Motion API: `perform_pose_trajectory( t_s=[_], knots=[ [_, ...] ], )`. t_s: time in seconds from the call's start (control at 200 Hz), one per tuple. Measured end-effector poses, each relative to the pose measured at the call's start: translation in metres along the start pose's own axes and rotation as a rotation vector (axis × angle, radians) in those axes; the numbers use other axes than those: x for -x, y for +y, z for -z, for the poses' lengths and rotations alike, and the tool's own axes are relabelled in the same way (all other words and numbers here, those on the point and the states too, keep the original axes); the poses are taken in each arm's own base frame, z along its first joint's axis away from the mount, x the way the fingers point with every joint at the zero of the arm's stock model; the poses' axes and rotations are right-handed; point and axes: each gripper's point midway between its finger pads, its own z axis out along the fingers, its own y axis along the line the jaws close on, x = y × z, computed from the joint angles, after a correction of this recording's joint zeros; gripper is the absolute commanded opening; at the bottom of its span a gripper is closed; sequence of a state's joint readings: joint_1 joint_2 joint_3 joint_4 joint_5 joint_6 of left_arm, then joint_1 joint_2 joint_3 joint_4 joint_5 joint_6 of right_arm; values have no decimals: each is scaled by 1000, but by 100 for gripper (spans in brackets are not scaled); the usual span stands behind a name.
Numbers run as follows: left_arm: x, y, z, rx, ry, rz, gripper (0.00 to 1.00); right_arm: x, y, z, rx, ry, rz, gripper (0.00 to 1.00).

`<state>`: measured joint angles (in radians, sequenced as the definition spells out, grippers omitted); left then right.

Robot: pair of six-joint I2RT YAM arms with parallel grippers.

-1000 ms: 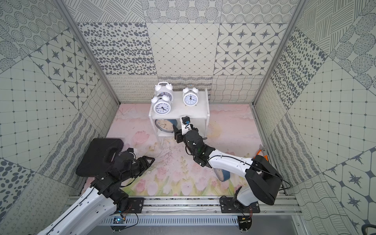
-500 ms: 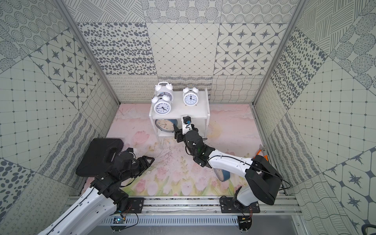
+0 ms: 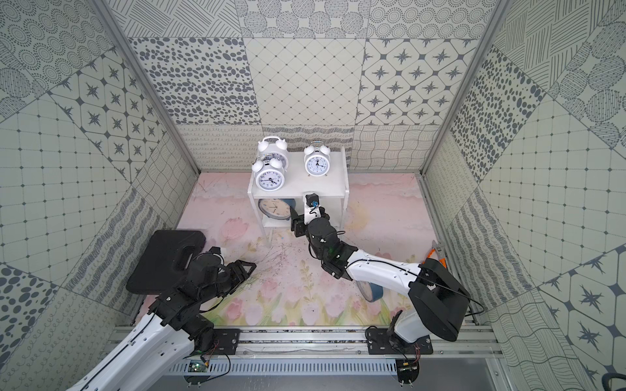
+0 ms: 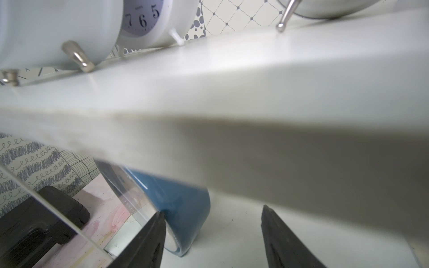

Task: Place the alarm clocks on the shelf by style
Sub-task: Place the alarm on the shelf, then pick up the alarm from the center of the board.

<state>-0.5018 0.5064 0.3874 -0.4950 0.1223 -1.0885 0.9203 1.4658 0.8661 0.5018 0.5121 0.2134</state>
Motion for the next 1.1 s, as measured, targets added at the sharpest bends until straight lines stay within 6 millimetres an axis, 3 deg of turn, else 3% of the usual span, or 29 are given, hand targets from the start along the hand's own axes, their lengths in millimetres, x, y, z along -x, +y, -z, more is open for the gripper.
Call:
perform_pose_trajectory(
  t_s=[0.105,0.205,0.355,0.455,0.565,0.71,0.9,1.101],
  knots=[
    [-1,2,0,9,4,-1,63,-1,-8,17,-24,21,8,72],
    [-1,1,1,13,6,-3,62,13,-14,43,-33,26,5,72],
    [3,-5,4,1,-4,-10,62,41,-13,96,-25,22,-11,72],
    [6,-10,6,-7,-10,-18,61,41,-18,127,-51,68,-9,72],
    [5,-10,5,-2,-2,-20,60,26,-34,159,-105,155,-16,75],
    [0,-8,1,-4,20,-19,59,-6,-73,189,-234,279,-37,81],
    [-10,-12,-3,-30,61,-26,59,-45,-116,214,-432,420,-25,89],
    [-25,-15,-8,-41,116,-45,59,-73,-143,228,-537,525,-45,90]
  ],
)
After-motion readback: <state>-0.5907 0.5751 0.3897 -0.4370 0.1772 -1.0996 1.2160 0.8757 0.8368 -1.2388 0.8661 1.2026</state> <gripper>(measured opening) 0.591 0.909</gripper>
